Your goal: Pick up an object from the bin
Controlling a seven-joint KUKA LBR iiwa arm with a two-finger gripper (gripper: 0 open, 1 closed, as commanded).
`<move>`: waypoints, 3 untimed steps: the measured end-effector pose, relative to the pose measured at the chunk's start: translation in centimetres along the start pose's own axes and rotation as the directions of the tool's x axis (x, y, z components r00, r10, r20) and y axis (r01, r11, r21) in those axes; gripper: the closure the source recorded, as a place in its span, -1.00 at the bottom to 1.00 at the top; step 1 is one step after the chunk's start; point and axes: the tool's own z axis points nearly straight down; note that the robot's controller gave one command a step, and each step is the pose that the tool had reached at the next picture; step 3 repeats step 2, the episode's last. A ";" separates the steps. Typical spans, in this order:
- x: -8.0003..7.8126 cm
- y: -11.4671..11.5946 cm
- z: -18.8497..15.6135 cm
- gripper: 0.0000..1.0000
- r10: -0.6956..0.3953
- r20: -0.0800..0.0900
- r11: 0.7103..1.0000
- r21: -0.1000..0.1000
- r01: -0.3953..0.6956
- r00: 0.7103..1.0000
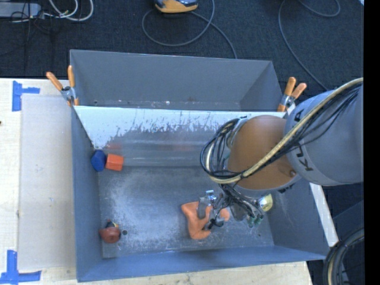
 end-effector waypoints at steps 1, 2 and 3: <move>-0.1 0.2 -6.1 1.00 -0.005 0.003 1.000 0.000 0.005 1.000; -0.2 0.4 -12.1 1.00 0.018 -0.001 1.000 -0.001 -0.018 1.000; -0.2 0.4 -12.1 1.00 0.018 -0.001 1.000 -0.001 -0.018 1.000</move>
Offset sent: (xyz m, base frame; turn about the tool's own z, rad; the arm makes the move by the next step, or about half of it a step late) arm 0.0039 0.0067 0.1557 0.0369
